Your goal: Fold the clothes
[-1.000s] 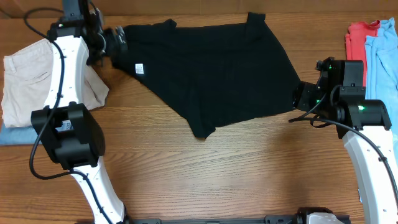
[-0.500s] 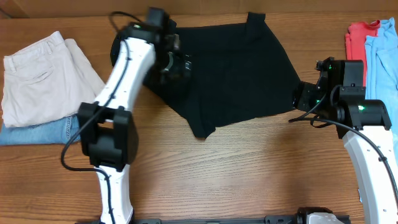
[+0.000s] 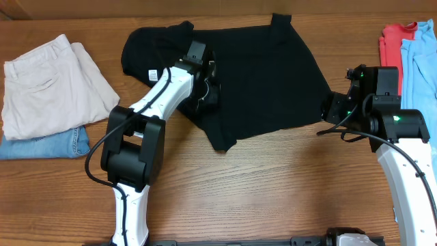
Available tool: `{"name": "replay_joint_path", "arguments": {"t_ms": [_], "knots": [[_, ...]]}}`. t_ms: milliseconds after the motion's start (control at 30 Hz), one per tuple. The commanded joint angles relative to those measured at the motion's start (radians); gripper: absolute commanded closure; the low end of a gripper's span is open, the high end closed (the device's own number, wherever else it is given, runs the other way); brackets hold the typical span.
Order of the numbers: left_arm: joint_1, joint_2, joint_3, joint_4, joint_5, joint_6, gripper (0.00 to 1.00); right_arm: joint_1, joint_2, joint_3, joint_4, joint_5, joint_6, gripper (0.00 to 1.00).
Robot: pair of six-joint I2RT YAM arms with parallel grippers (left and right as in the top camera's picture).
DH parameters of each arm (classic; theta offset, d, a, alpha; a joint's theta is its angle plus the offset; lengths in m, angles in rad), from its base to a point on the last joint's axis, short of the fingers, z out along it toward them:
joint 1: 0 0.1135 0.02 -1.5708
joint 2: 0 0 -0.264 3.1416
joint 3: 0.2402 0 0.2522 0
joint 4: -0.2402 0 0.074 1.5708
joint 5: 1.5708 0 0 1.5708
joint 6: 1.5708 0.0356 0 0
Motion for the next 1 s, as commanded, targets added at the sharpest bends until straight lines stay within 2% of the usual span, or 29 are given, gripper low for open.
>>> {"name": "replay_joint_path", "arguments": {"t_ms": [0,200,267,400,500,800,967], "knots": [[-0.013,-0.006,-0.013,-0.008,-0.005,-0.006,0.96,-0.002,-0.006,0.007,0.003,0.01,-0.001,0.45],[0.008,-0.036,0.022,-0.164,-0.039,-0.006,0.96,-0.002,-0.006,0.007,0.003,0.01,-0.001,0.45],[0.027,-0.076,0.027,-0.235,-0.085,-0.011,0.96,-0.002,-0.002,0.007,0.003,0.01,-0.001,0.41],[0.082,-0.201,0.027,-0.359,-0.182,-0.039,0.96,-0.002,0.033,0.007,-0.005,0.01,0.0,0.41],[0.102,-0.249,0.027,-0.396,-0.179,-0.039,0.94,-0.002,0.069,0.007,-0.005,0.008,0.0,0.41],[0.107,-0.265,-0.003,-0.55,-0.18,-0.04,0.96,-0.002,0.138,0.006,-0.033,0.027,0.0,0.41],[0.107,-0.265,-0.07,-0.578,-0.257,-0.113,0.96,-0.002,0.175,0.005,-0.039,0.047,0.008,0.41]]}}
